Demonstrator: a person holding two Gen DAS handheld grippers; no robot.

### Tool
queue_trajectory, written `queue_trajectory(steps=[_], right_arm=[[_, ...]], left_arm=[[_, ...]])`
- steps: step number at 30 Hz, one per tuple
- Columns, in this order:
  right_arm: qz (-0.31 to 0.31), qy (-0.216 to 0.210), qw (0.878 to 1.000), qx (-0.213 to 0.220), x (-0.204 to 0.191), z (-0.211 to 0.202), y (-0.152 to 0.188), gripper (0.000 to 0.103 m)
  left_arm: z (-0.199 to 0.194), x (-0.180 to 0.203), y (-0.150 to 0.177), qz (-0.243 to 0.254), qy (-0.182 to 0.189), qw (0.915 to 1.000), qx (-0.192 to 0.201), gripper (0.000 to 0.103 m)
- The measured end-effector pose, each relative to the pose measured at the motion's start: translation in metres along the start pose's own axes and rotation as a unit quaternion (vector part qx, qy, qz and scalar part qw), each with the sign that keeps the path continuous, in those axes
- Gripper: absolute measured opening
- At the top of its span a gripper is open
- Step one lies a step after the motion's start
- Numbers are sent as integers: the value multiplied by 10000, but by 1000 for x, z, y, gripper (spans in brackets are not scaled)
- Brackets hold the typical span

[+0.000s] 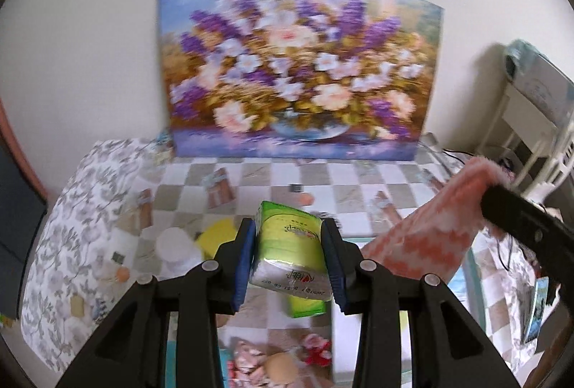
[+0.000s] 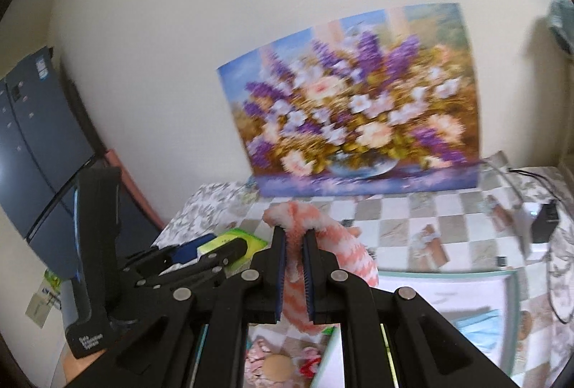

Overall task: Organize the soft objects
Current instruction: 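Lift and carry the tissue pack and striped towel over the tray with both tools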

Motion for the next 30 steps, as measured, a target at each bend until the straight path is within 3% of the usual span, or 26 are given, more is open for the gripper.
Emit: queue_trajectory(steps=[9,15,24,30], right_arm=[[483,757,9954,340,68,-56,-10,10],[771,1358,9874,263,112,-78,-3,10],[1493,1422,9785,2,168,-68,26,10],[2096,1476,9637,-749,210,-27,74,10]], left_arm=[[-1,75,8,580,320,9978,25,39],[12,117,21,879,426,9951,-148,39],[46,157,46,1055,591,9911,-556,39],[75,168,66,1056,603,9883,-925,39]])
Point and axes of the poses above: each gripper's, at about its wrist camera, not at the fingertips, and z roughly the way its jaws point, x to its right, y to its underside, the point moved 7 cm from there along z, roughly the way its jaws point, and after that the axes turned 12 degrees about -y, right-handed, at the moved point
